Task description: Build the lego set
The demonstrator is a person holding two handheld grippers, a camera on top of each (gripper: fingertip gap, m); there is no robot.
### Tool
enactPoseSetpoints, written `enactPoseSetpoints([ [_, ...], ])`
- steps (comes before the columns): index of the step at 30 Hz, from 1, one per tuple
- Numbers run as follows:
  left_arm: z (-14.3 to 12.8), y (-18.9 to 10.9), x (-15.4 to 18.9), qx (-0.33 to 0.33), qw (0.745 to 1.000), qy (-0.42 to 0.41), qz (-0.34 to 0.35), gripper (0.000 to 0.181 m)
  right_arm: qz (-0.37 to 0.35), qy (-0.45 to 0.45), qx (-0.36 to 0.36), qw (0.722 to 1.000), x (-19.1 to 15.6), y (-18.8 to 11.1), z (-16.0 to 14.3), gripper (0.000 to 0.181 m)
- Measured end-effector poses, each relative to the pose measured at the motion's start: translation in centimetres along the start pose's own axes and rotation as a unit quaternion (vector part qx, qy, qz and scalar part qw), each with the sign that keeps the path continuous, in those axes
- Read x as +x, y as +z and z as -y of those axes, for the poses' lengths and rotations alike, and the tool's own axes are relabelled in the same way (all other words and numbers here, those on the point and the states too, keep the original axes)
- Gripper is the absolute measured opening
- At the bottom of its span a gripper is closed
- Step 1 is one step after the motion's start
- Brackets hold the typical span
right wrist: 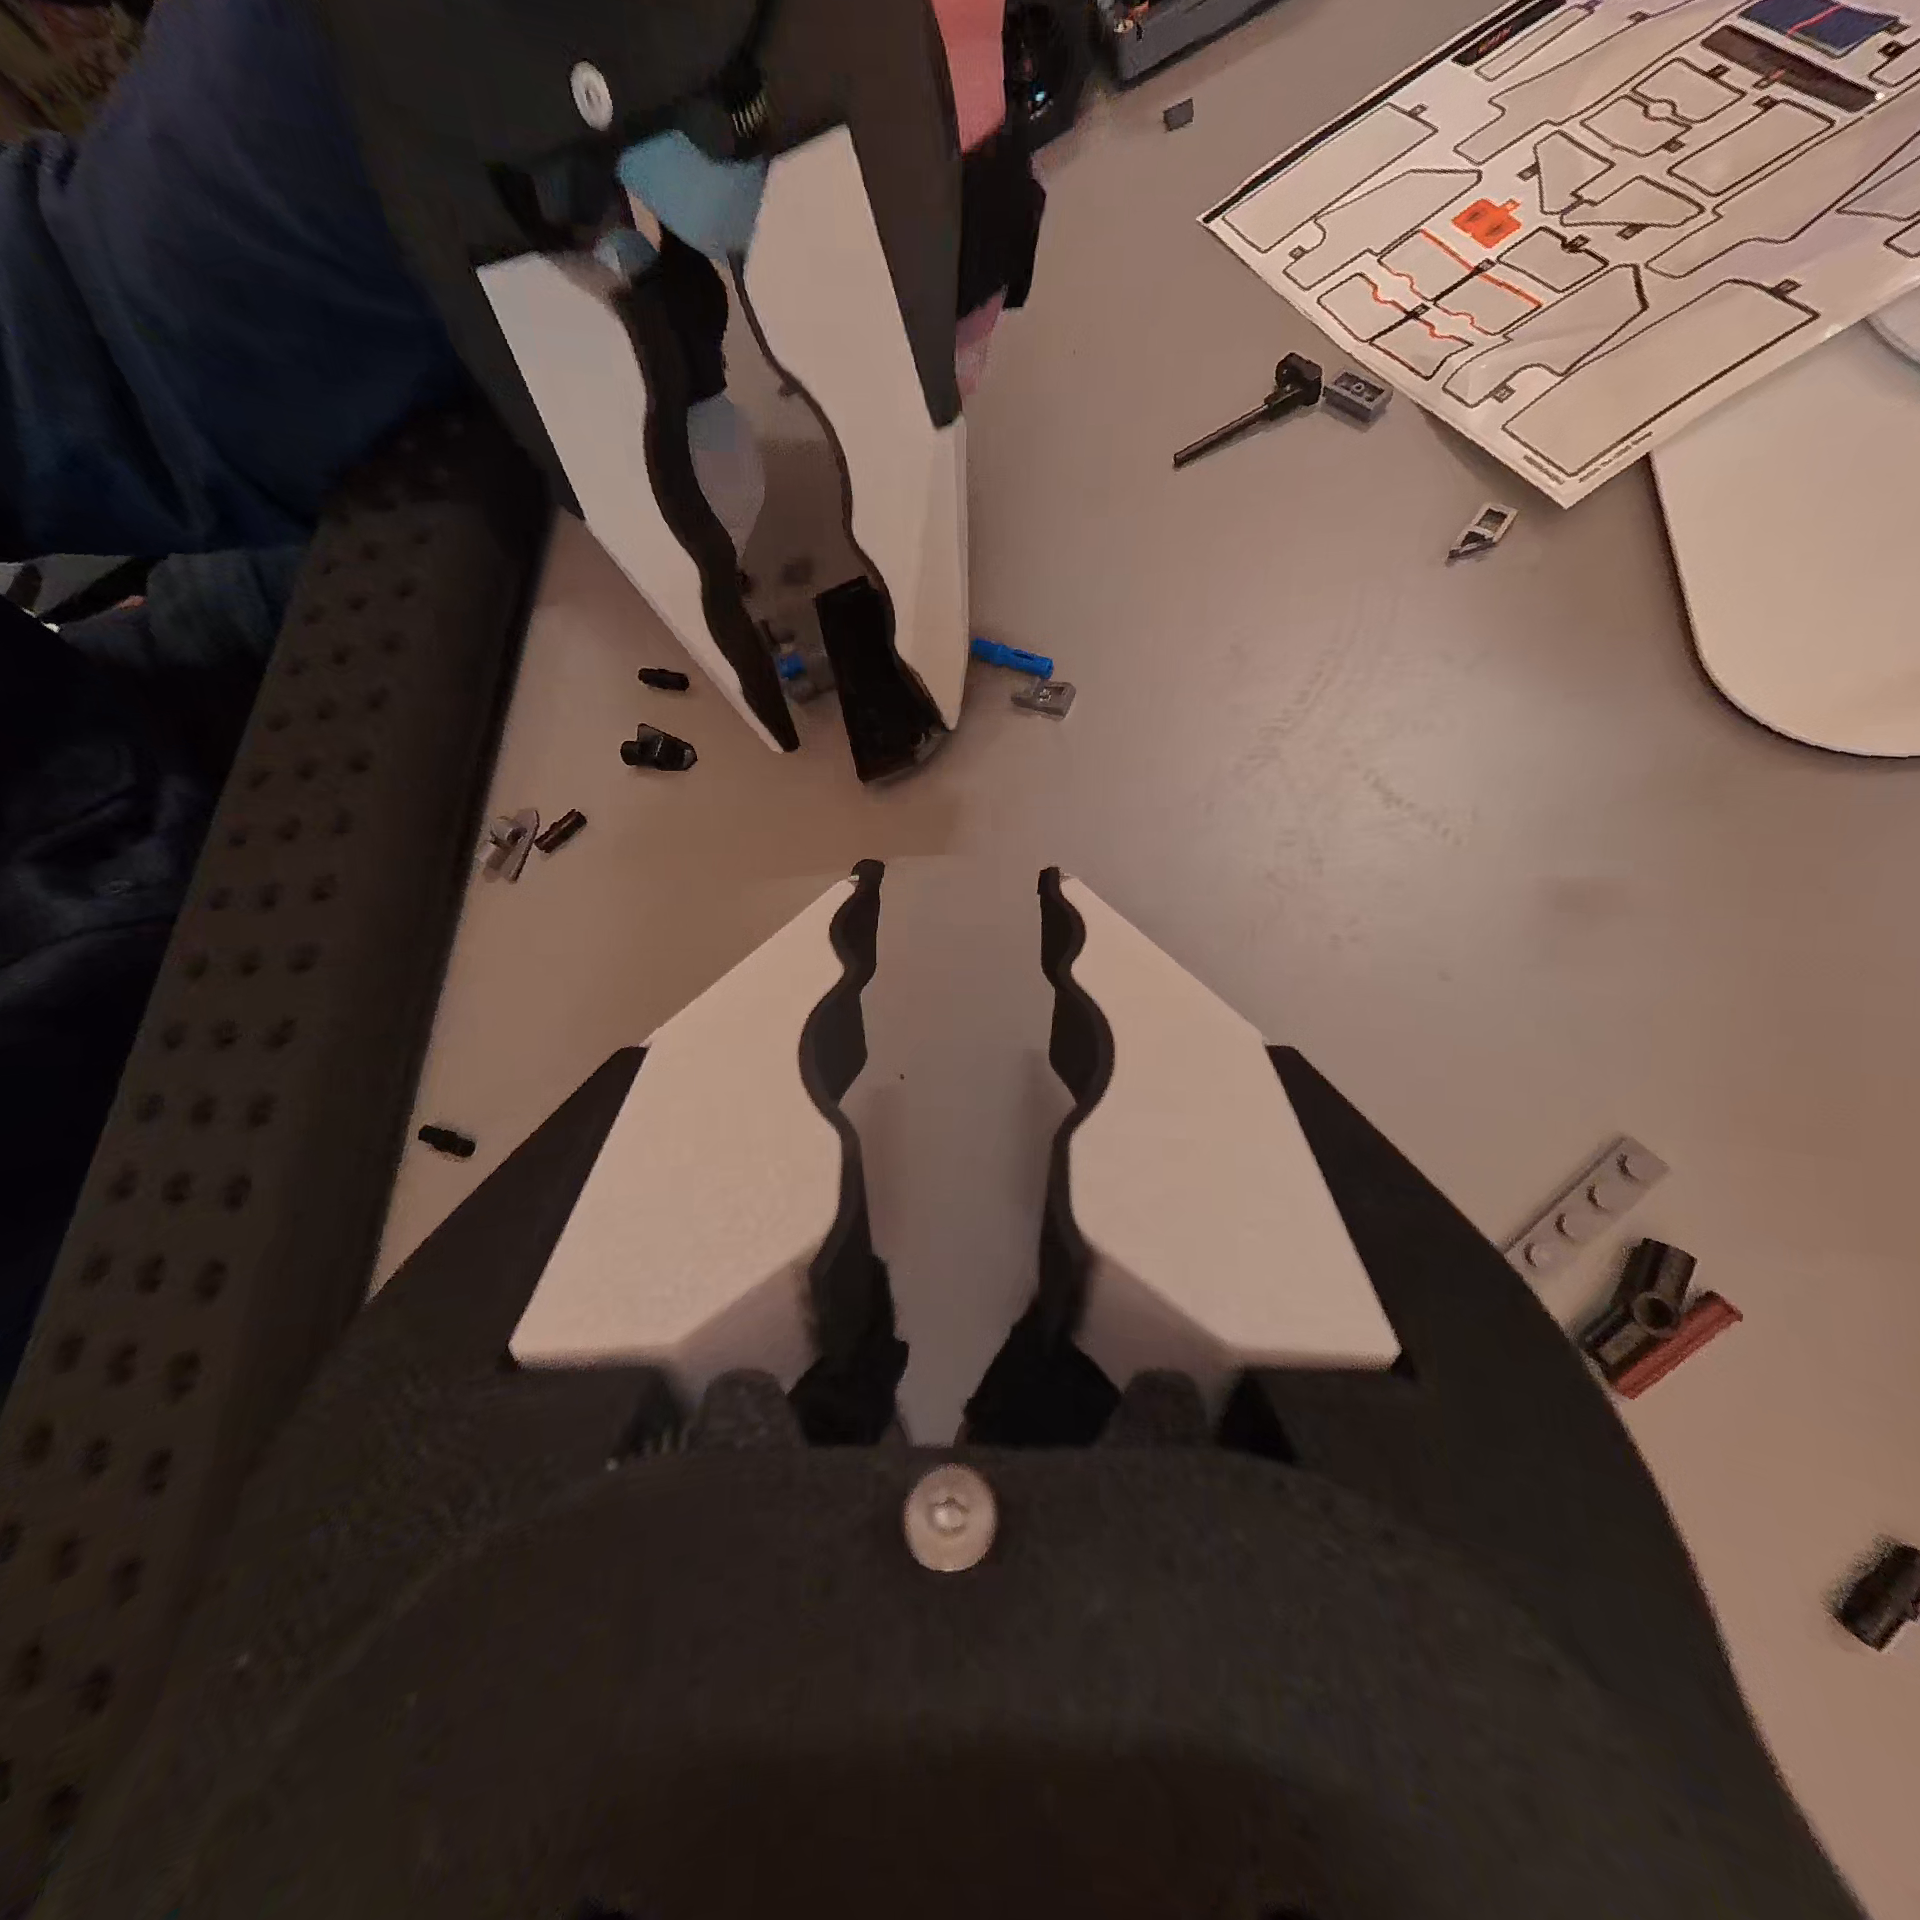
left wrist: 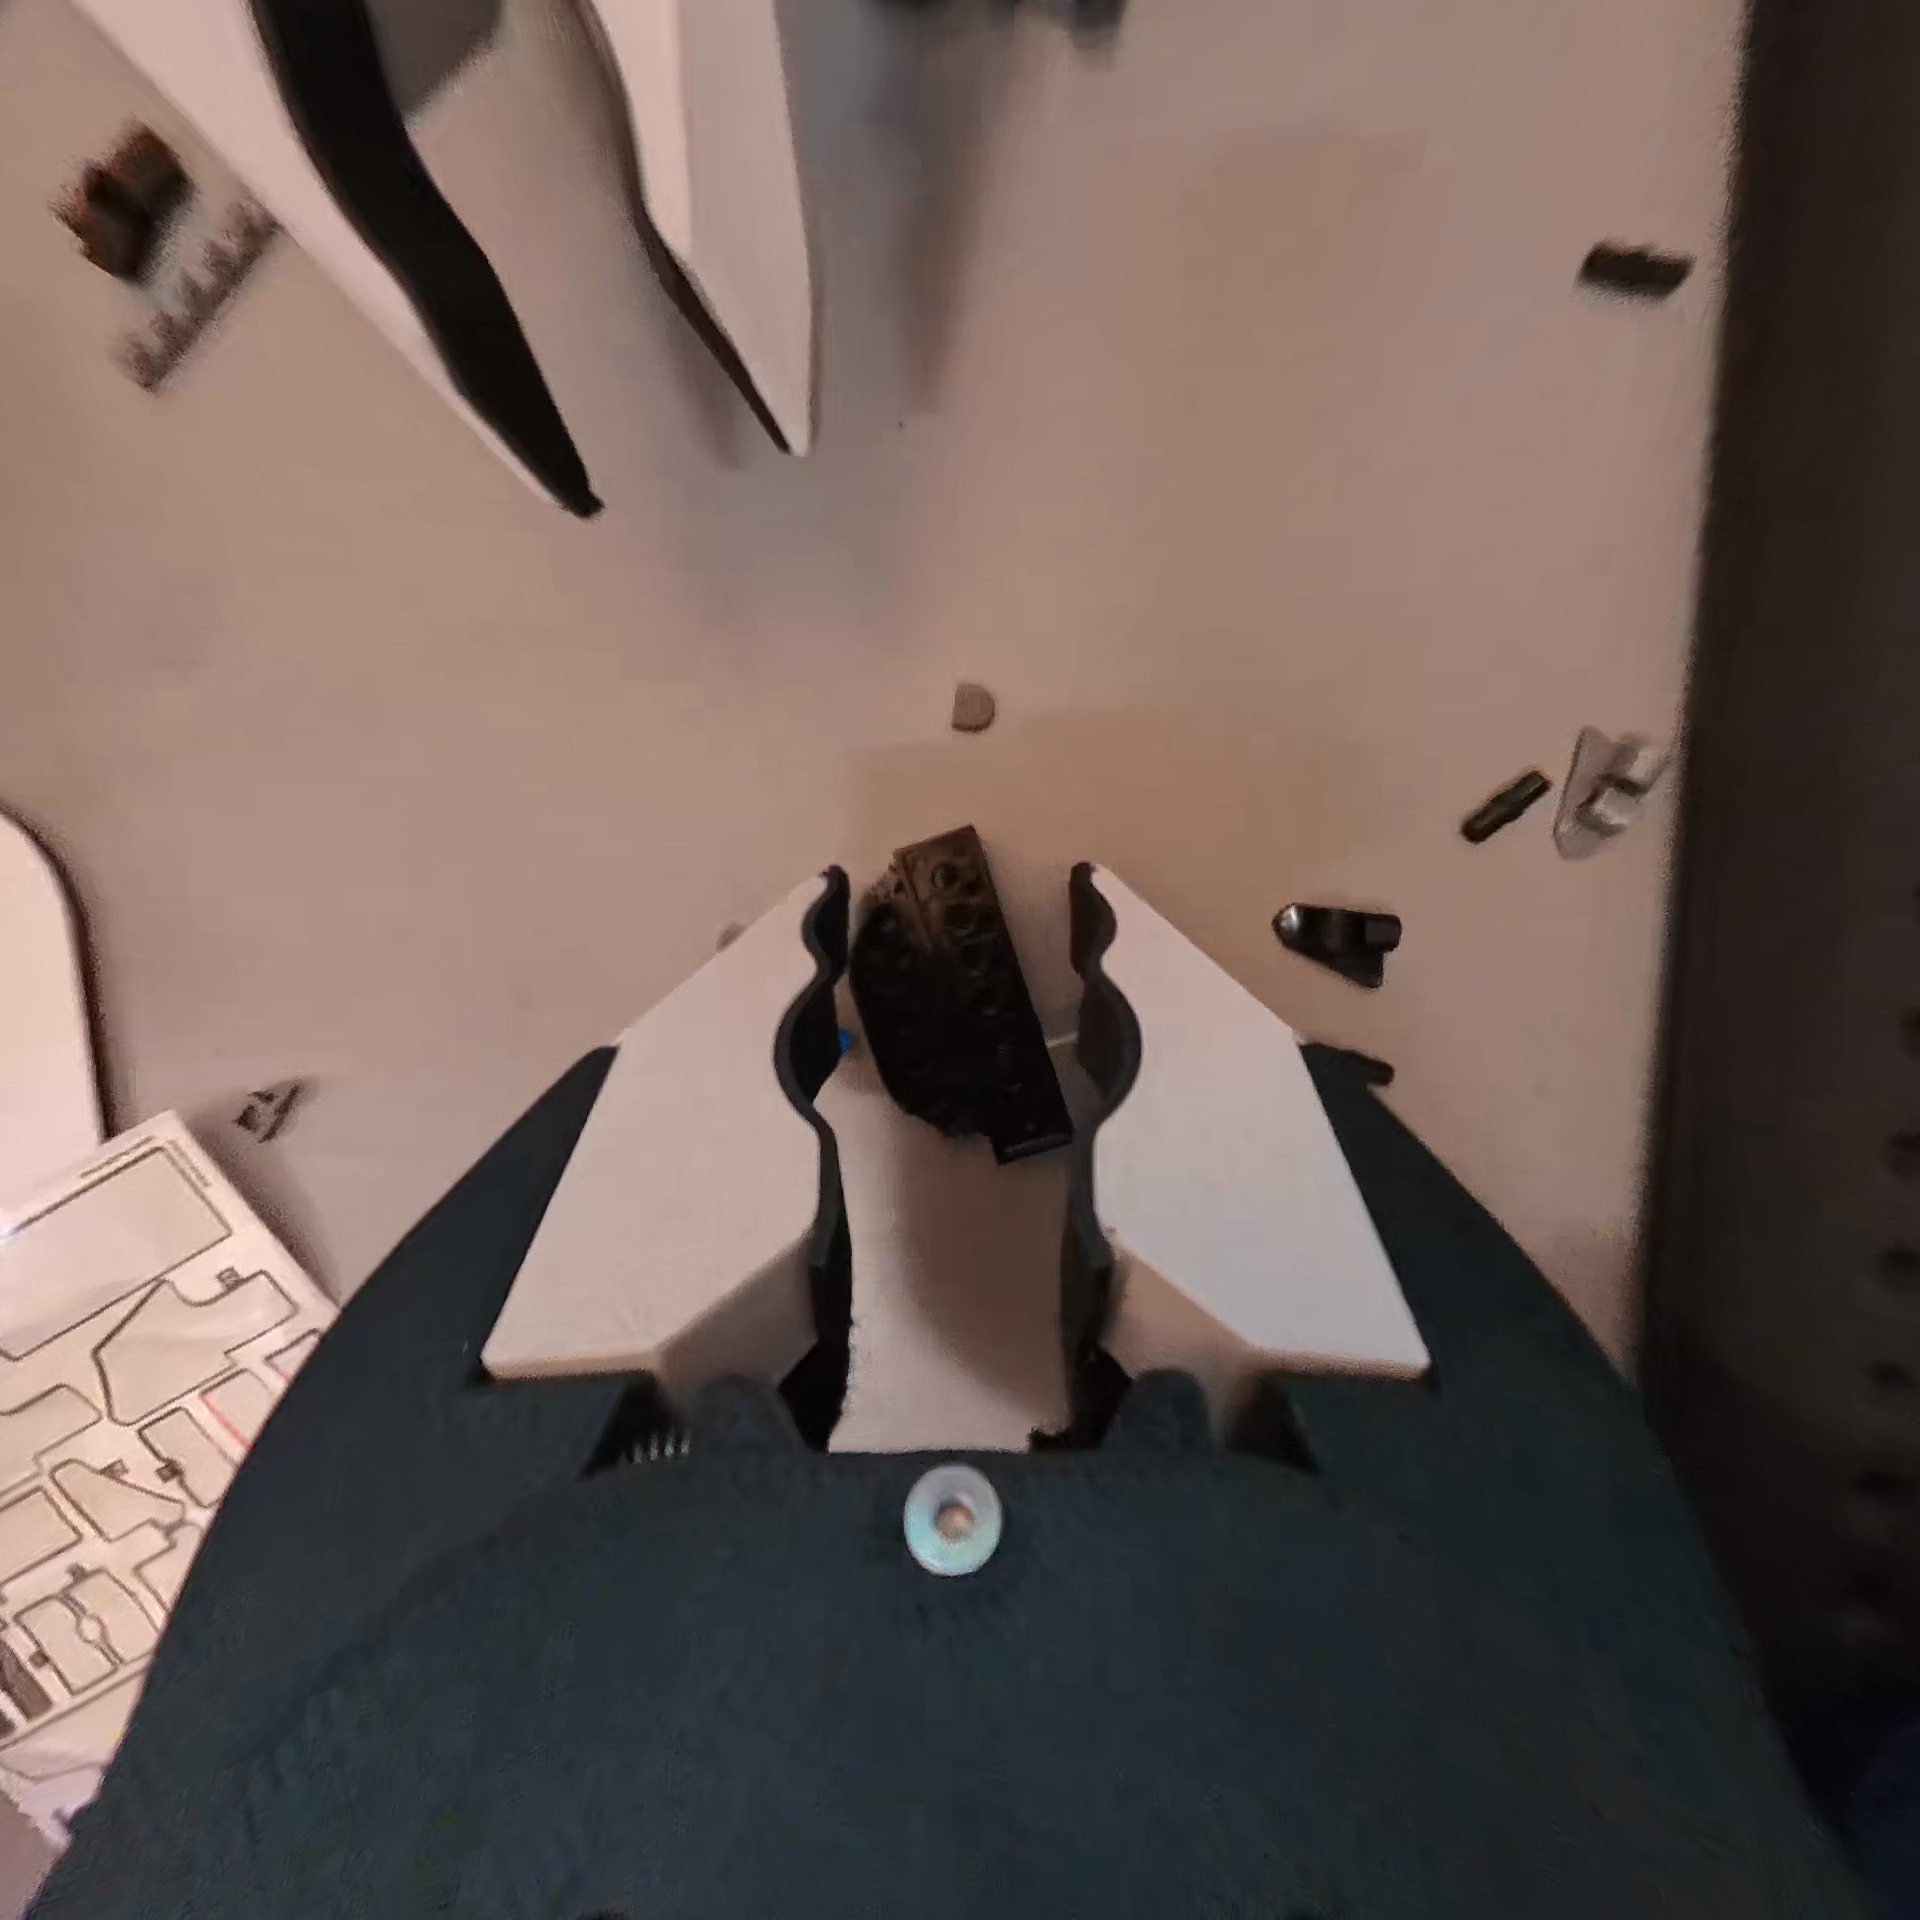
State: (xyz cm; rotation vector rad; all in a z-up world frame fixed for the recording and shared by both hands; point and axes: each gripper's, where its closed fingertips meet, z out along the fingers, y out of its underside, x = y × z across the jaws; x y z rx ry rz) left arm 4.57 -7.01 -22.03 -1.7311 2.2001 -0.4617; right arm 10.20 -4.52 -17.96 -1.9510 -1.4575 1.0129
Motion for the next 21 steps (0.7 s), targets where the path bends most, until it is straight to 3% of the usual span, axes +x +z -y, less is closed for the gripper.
enactPoseSetpoints([
  [4,-0.3,0.8,0.1,-0.011,1.000,0.000,-0.009,0.029,-0.002,-0.002,-0.006,1.000,0.0,0.2,-0.2,0.030],
  [12,0.6,0.5,0.1,0.023,1.000,0.007,-0.014,0.025,0.000,-0.004,0.001,1.000,-0.1,0.1,0.1,0.030],
  [15,2.1,-0.6,-0.6,0.073,0.997,0.003,0.000,0.025,0.002,-0.010,0.005,1.000,-0.4,0.1,0.4,0.032],
  [21,6.6,-5.1,-3.5,0.258,0.964,-0.040,0.047,0.025,0.001,-0.025,0.018,1.000,-0.9,0.6,1.2,0.044],
])
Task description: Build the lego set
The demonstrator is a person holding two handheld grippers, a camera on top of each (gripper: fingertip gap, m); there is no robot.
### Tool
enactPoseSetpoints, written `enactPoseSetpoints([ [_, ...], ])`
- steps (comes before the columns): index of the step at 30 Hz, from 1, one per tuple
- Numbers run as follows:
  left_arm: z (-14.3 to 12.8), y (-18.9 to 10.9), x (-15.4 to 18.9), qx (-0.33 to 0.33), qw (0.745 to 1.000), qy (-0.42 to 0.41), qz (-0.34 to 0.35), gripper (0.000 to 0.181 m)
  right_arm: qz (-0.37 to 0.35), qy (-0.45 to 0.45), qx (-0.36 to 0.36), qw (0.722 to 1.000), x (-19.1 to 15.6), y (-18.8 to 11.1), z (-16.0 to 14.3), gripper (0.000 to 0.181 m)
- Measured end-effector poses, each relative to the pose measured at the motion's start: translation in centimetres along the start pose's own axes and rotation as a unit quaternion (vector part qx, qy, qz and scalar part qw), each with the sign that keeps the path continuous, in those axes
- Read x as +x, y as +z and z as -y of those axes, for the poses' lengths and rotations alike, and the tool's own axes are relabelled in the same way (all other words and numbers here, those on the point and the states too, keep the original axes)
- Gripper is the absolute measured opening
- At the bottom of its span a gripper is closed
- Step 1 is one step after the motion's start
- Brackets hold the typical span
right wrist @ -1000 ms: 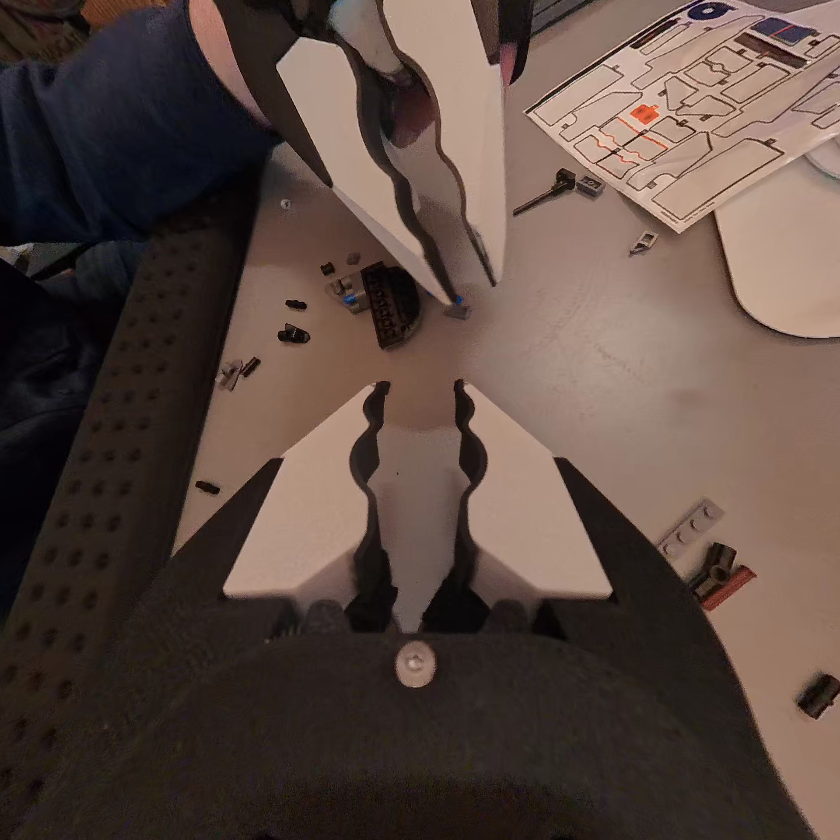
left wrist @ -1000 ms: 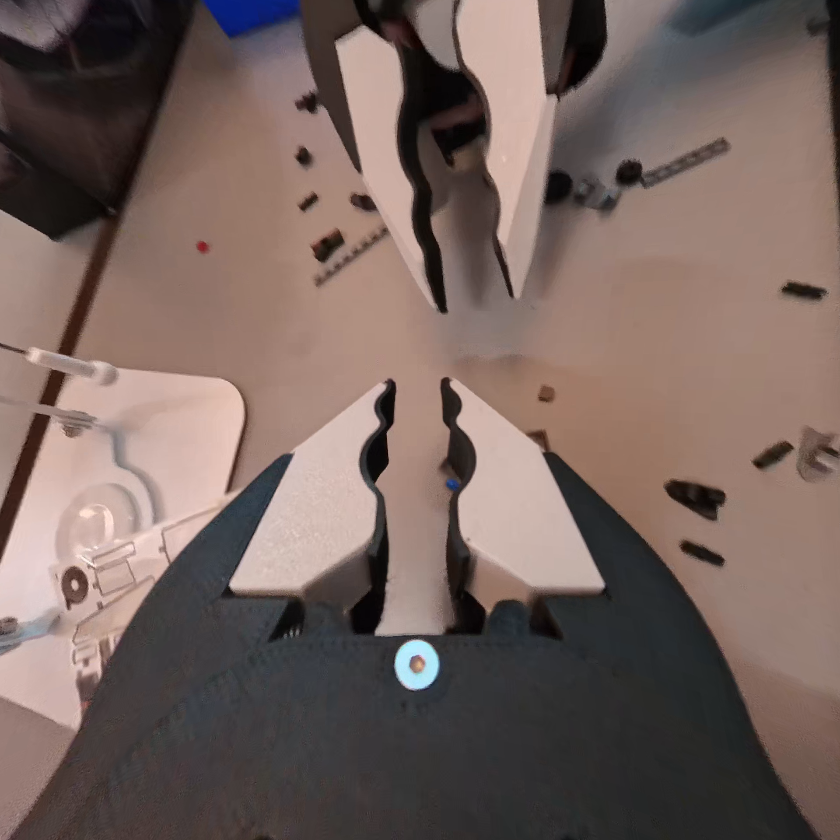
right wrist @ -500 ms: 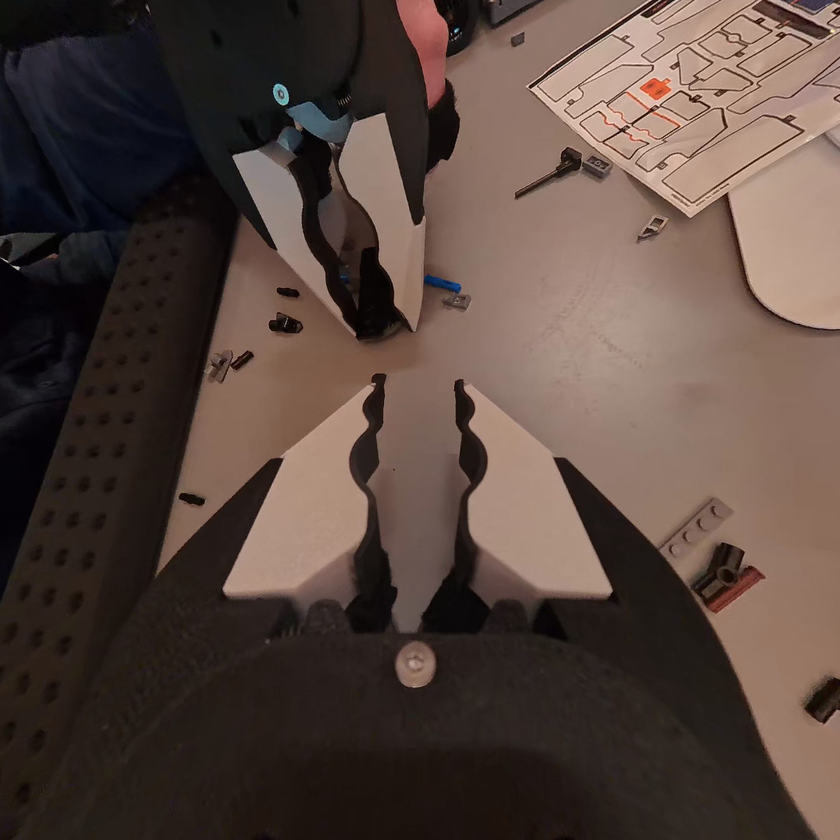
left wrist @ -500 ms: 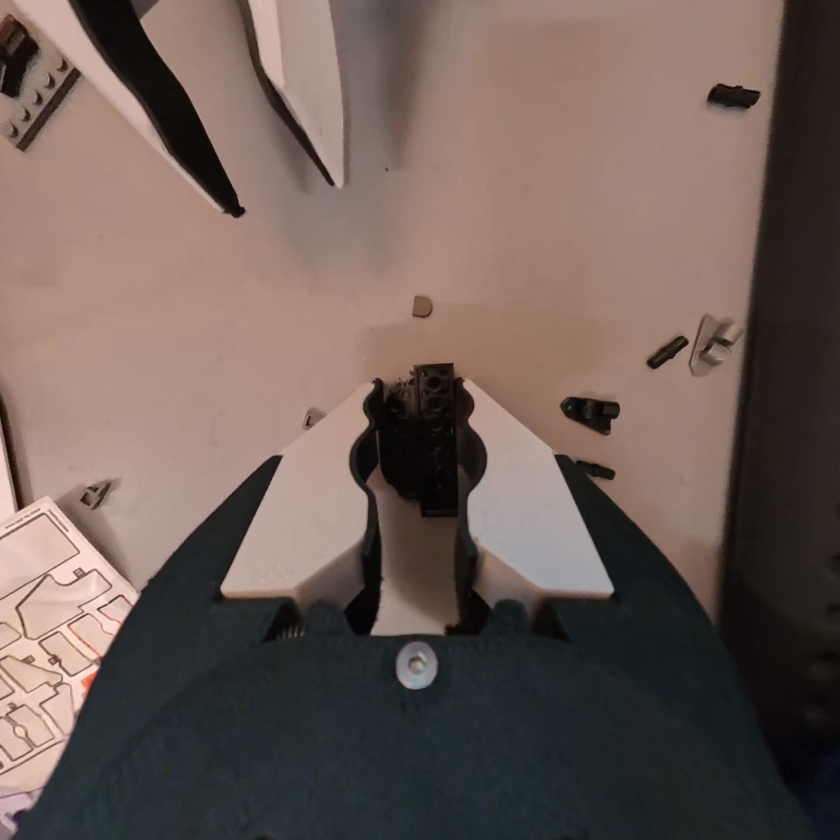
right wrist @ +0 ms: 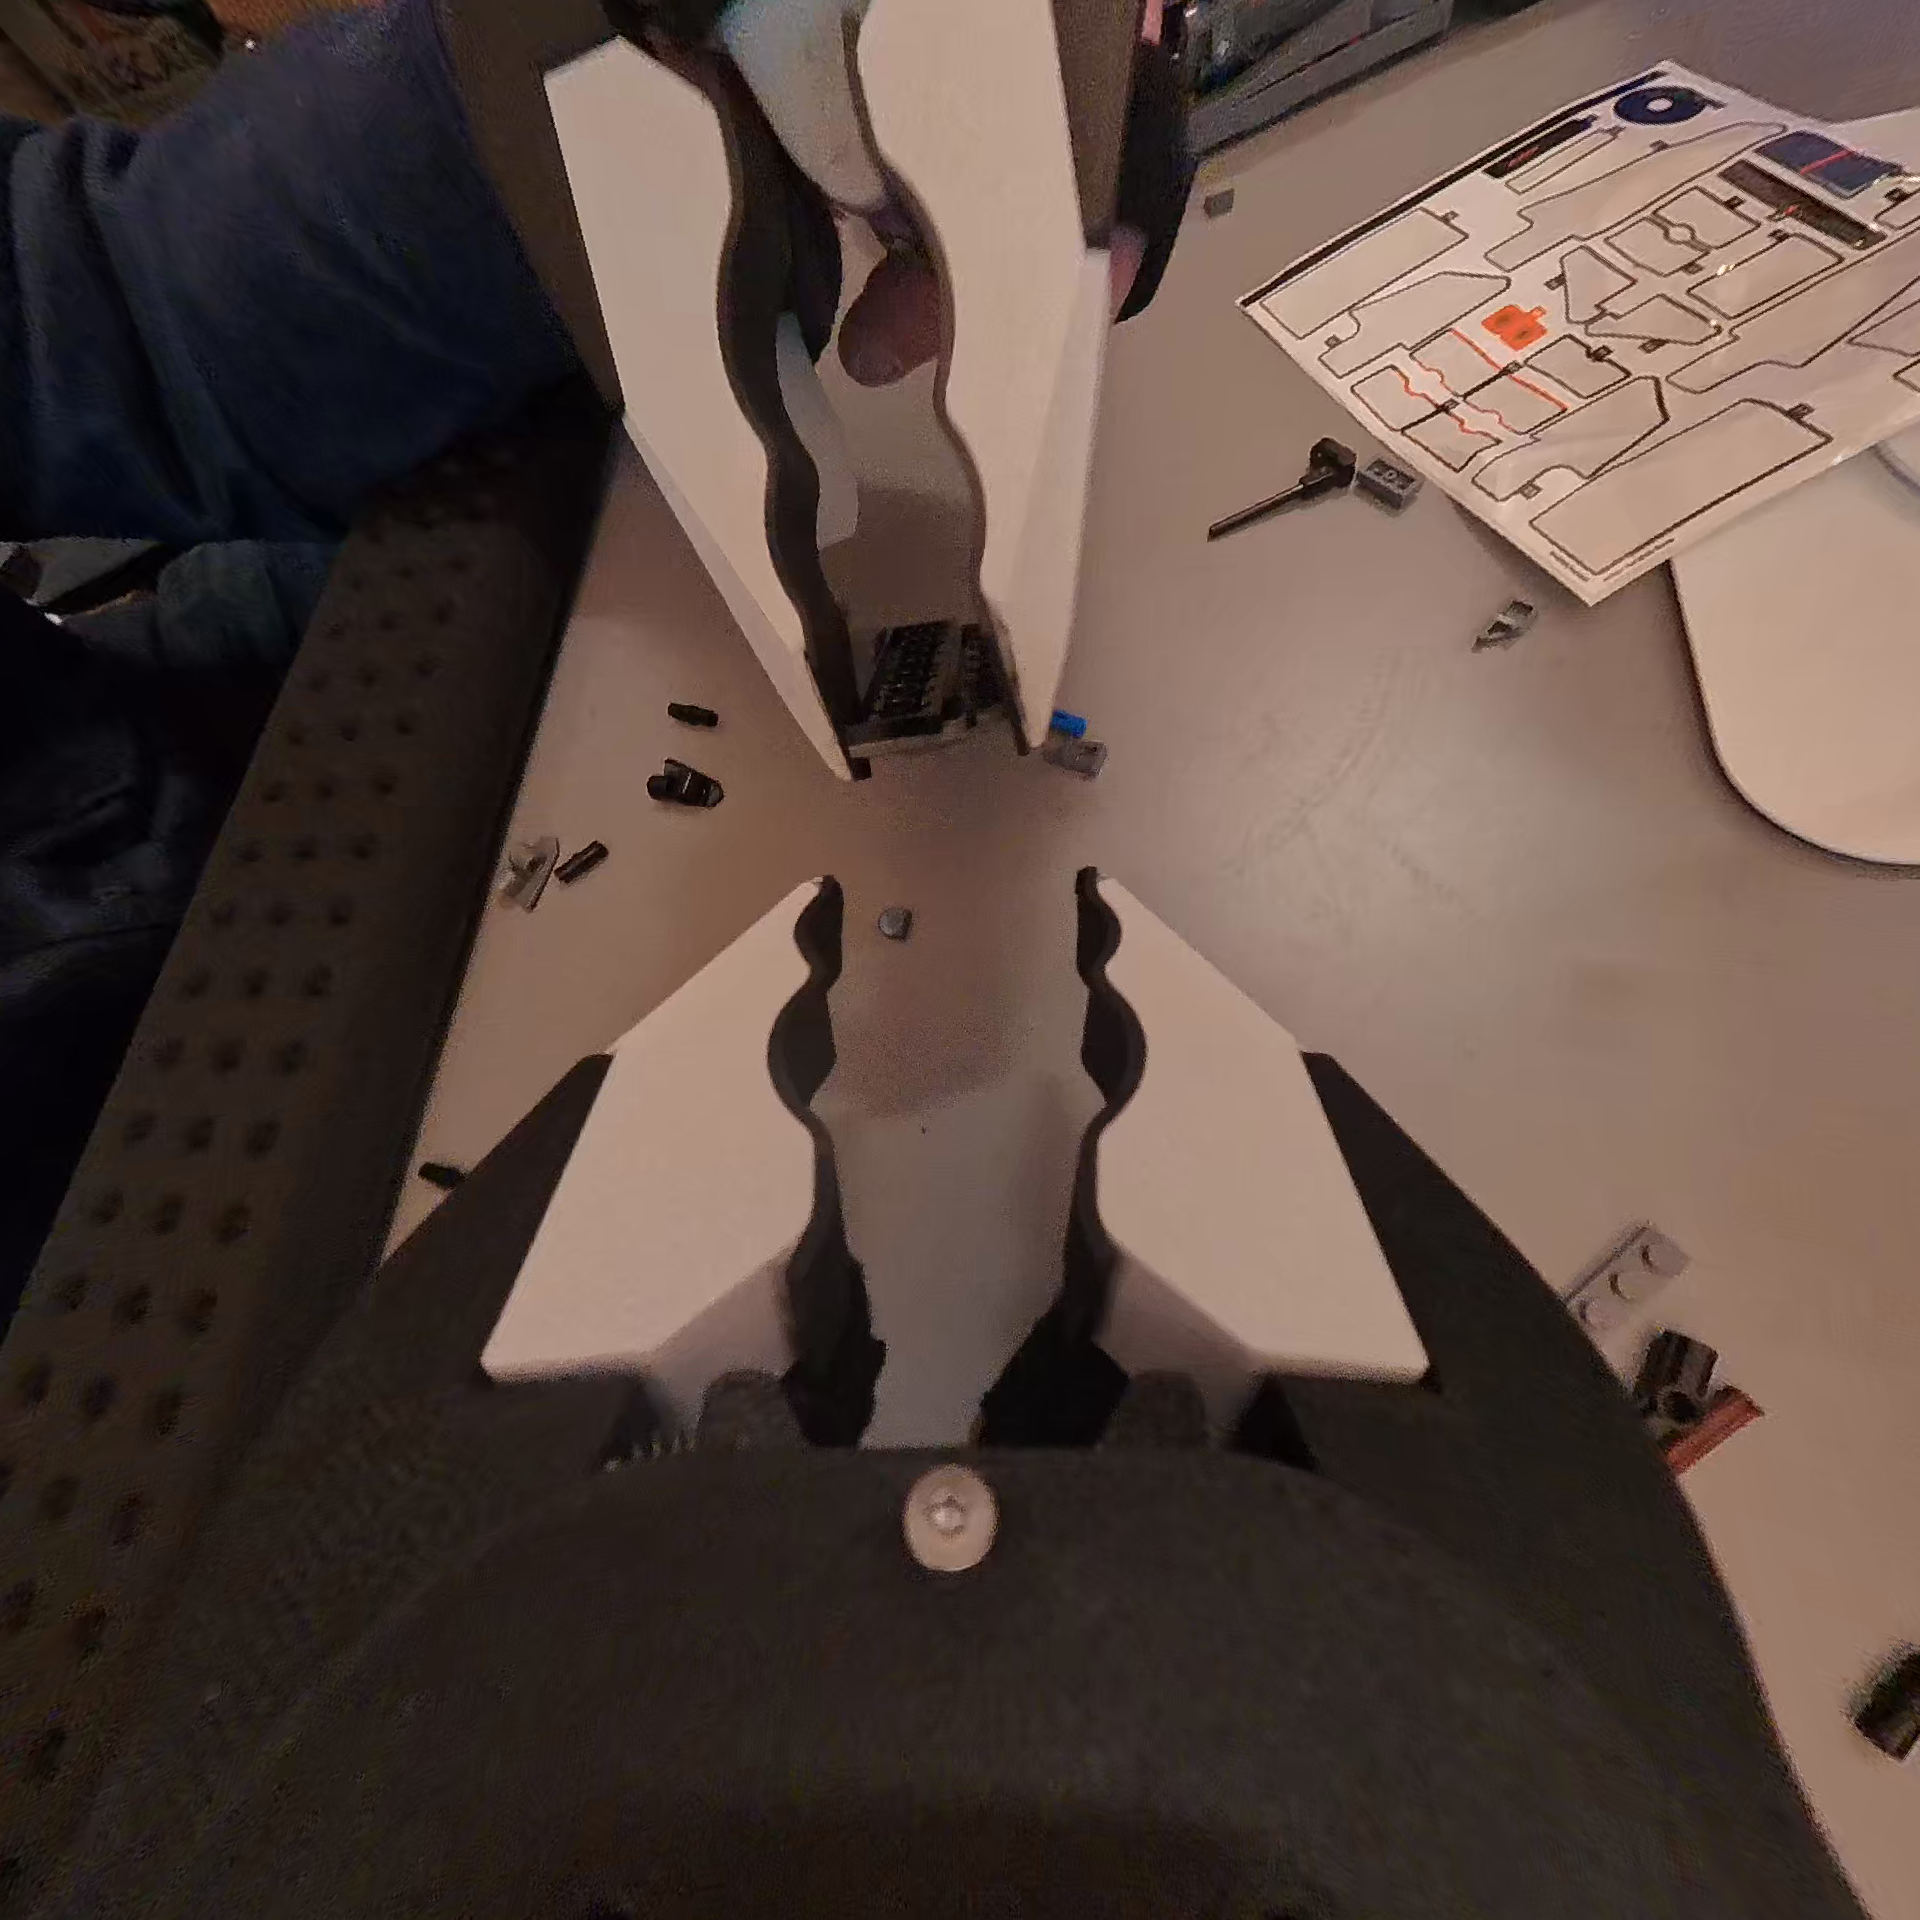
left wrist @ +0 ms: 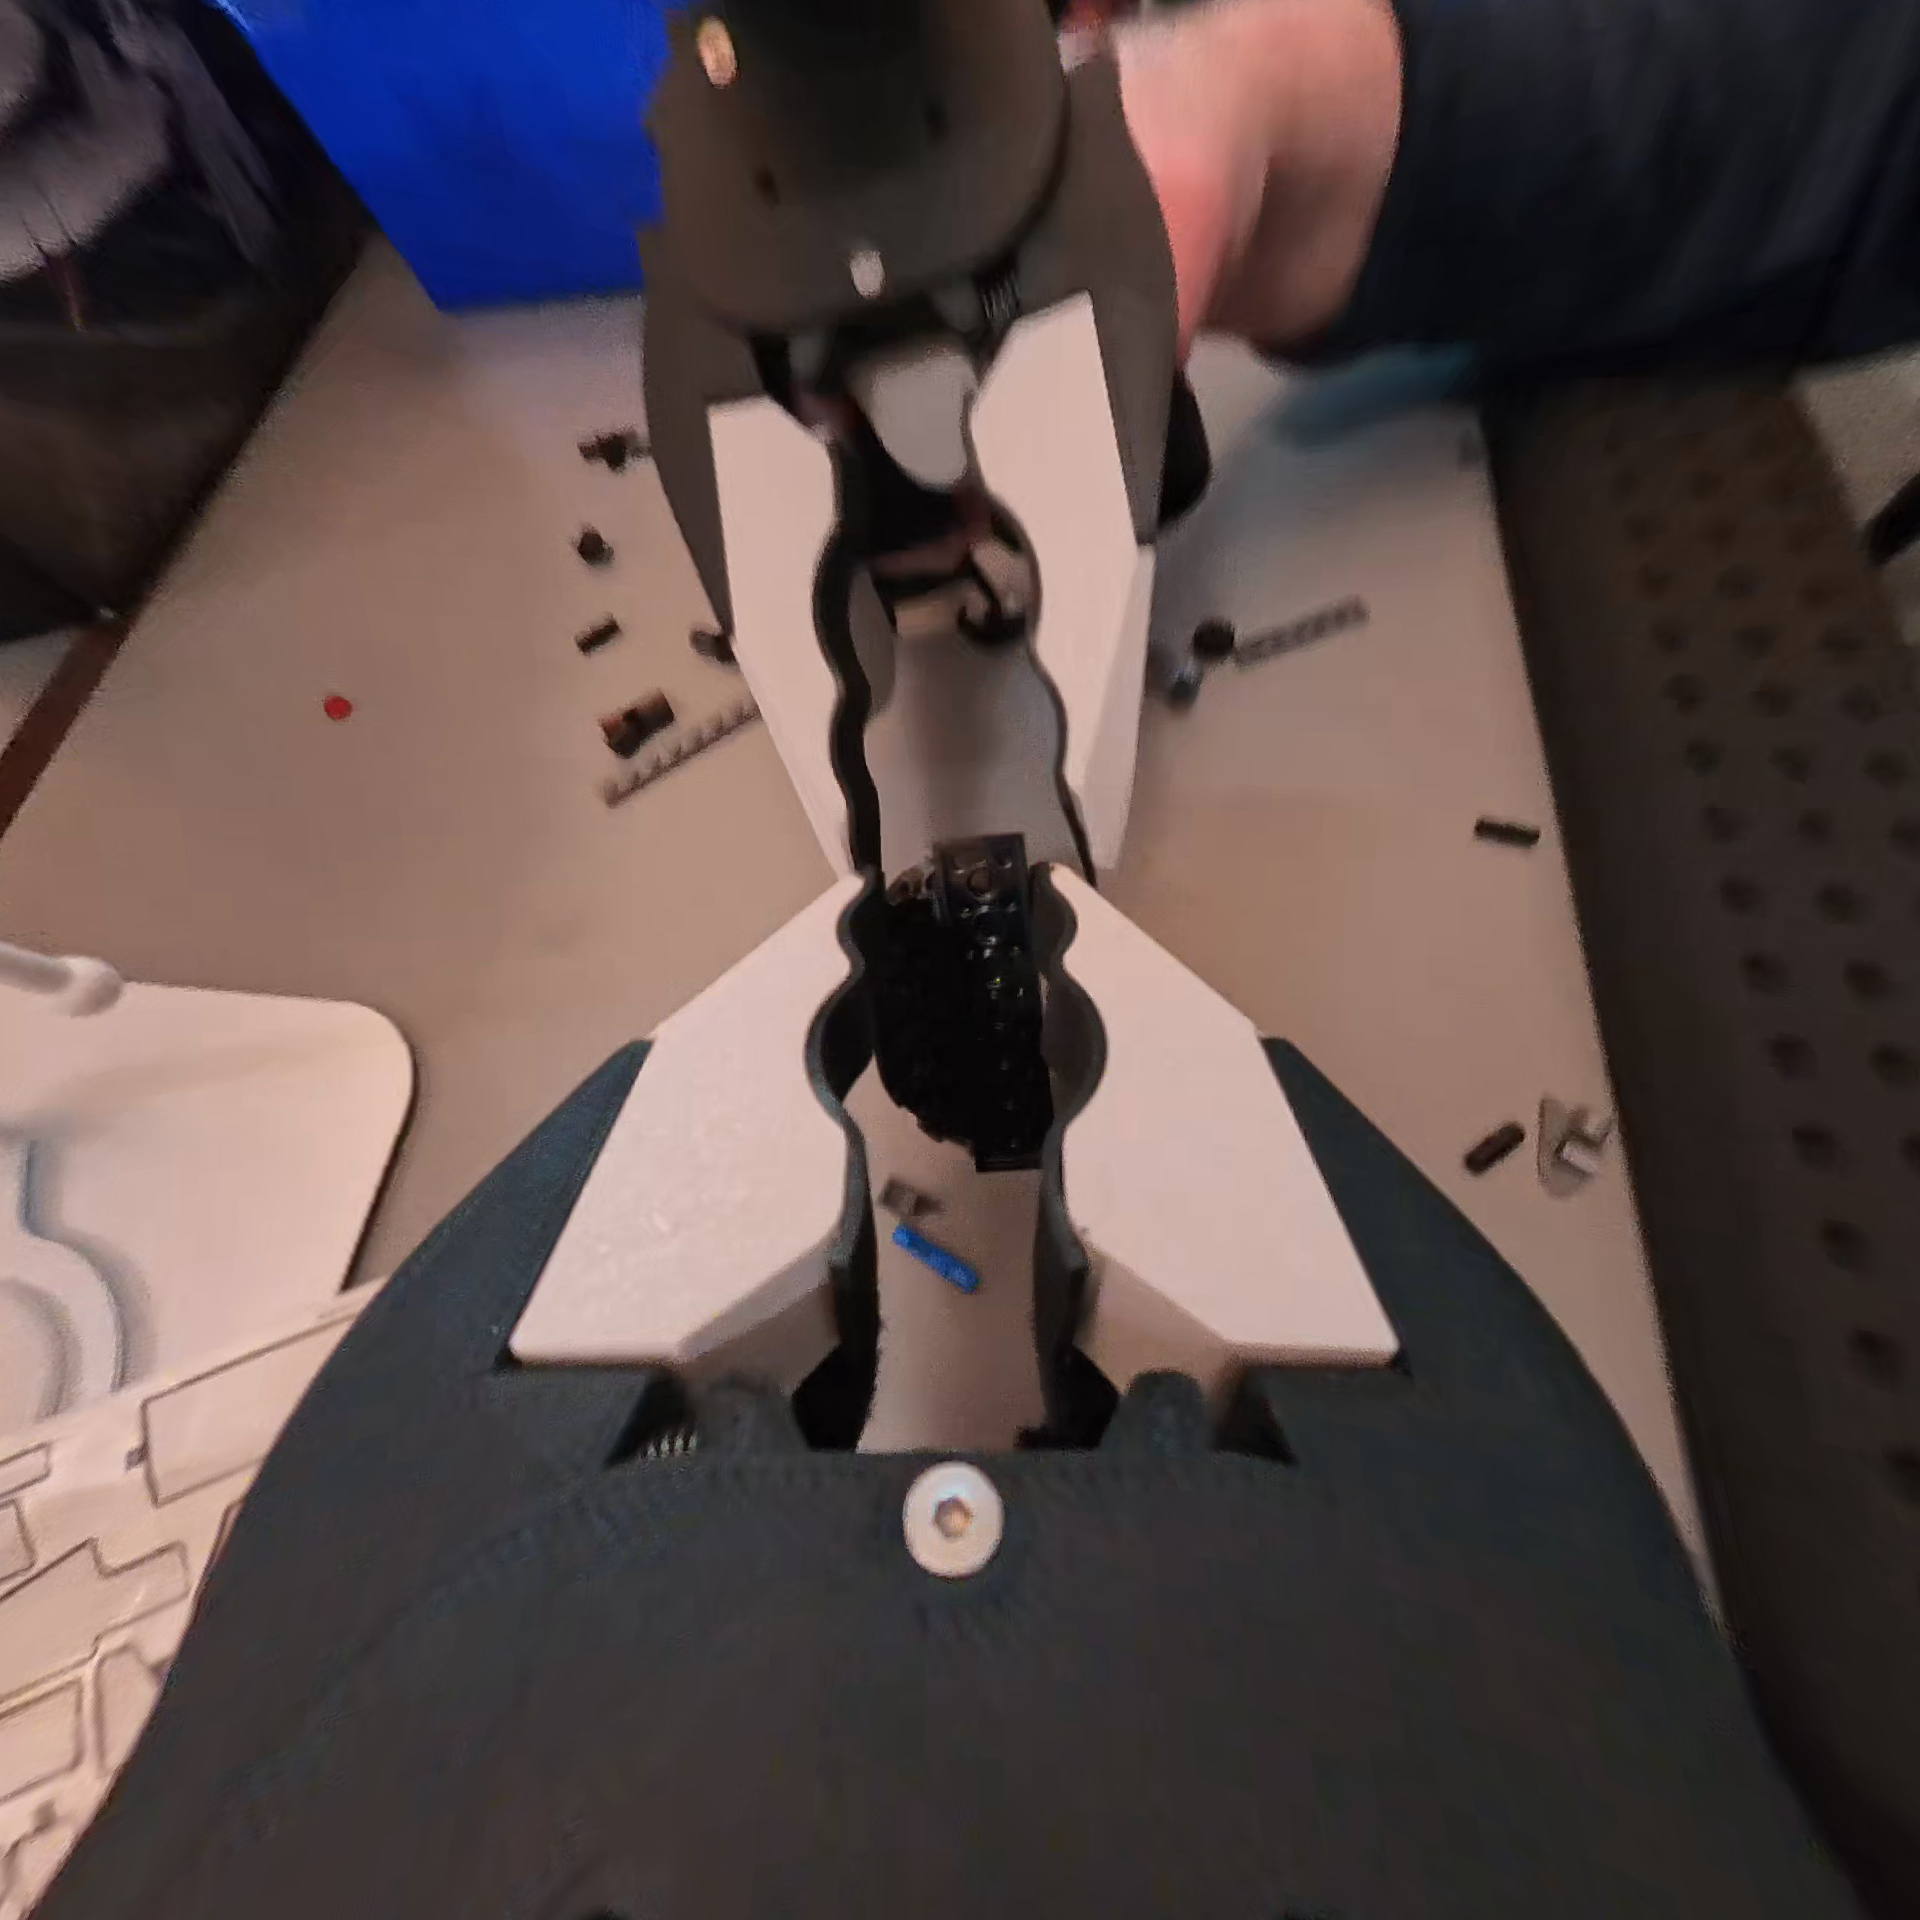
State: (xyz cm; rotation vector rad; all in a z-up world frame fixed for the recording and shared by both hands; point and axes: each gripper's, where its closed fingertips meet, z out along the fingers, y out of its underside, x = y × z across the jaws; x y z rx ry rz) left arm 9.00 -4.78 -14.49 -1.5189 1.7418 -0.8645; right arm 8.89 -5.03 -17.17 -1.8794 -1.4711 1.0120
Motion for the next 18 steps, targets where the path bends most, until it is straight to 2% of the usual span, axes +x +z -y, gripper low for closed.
enactPoseSetpoints([
  [2,1.5,-0.1,-0.7,0.043,0.999,-0.001,0.023,0.025,0.003,0.002,0.013,1.000,-0.3,0.3,0.6,0.051],
  [4,3.0,-0.2,-0.6,0.085,0.996,-0.005,0.022,0.025,0.010,0.016,0.032,0.999,-0.5,0.5,1.4,0.065],
  [8,5.4,-1.0,-0.5,0.156,0.987,0.000,0.030,0.025,0.063,0.049,0.097,0.992,-1.7,0.2,3.4,0.080],
  [13,6.6,-1.1,-0.6,0.193,0.980,0.003,0.046,0.025,0.095,0.061,0.159,0.981,-2.4,-0.9,5.3,0.063],
  [15,6.9,-1.0,-0.4,0.198,0.979,0.005,0.043,0.025,0.087,0.054,0.165,0.981,-2.3,-1.1,5.4,0.049],
  [18,6.9,-1.1,-0.5,0.196,0.979,0.013,0.053,0.025,0.083,0.050,0.159,0.983,-2.2,-1.3,5.1,0.048],
])
